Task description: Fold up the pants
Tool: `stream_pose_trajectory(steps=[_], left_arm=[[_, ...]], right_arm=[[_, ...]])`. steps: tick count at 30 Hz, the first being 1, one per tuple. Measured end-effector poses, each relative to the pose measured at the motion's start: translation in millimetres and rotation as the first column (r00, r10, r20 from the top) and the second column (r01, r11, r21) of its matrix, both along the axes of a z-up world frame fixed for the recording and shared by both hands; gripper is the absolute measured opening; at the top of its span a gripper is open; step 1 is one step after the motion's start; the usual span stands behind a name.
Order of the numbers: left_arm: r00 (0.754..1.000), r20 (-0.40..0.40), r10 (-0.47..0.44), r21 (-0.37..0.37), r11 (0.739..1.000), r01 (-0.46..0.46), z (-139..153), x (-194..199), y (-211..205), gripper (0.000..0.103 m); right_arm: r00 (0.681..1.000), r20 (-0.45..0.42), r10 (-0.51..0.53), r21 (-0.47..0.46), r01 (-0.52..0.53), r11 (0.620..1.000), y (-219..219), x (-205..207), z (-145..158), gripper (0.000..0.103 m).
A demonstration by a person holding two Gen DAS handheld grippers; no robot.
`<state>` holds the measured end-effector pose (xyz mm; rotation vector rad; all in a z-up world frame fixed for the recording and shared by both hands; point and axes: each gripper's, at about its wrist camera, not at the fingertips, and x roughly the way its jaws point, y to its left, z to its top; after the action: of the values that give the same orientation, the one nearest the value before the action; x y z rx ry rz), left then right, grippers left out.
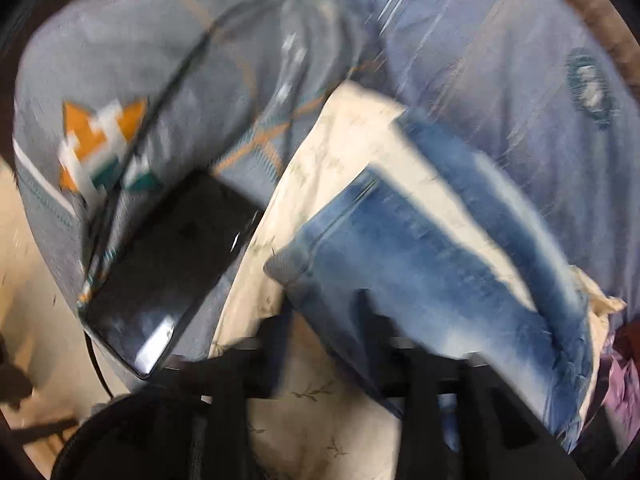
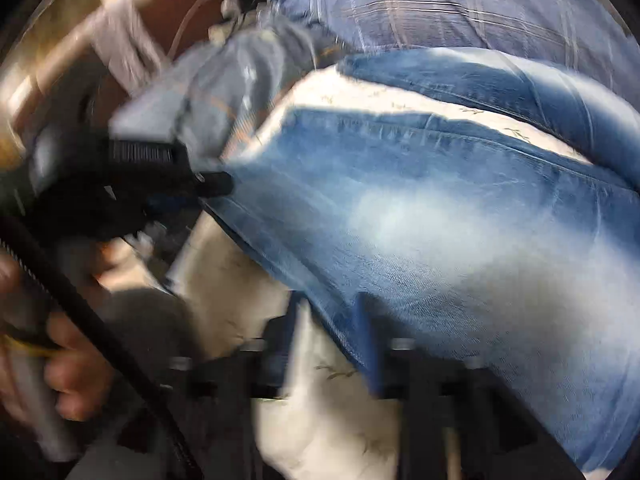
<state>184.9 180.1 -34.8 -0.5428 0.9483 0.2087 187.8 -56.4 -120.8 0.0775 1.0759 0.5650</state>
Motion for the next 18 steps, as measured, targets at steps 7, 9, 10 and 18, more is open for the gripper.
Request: stream_pose_trajectory(steps=[7,9,10,18], left_arm=[[0.971,0.173,-0.165,0.001,0.986,0.167,40,-8,-56,0.059],[0.952,0.205,-0.225,-0.016,0.972,0.233,54,11,-83,0.060],[0.939,0.216,-0.267,-0.028,0.960,0.279,59,23,-99,0.060],[0.828,0.237,-0.508,-0.106,0.834,0.542,56,155,-230,0.062]], right_arm=[[0.987,0.078,-0.142,0.175,0.127,0.976,-95,9,85,0.080],[0.977,0.089,-0.196,0.204,0.174,0.963,-132,19,104,0.083],[0.971,0.091,-0.220,0.211,0.197,0.957,-147,25,110,0.086],[0.870,0.056,-0.489,0.131,0.479,0.868,-287,89,124,0.090]])
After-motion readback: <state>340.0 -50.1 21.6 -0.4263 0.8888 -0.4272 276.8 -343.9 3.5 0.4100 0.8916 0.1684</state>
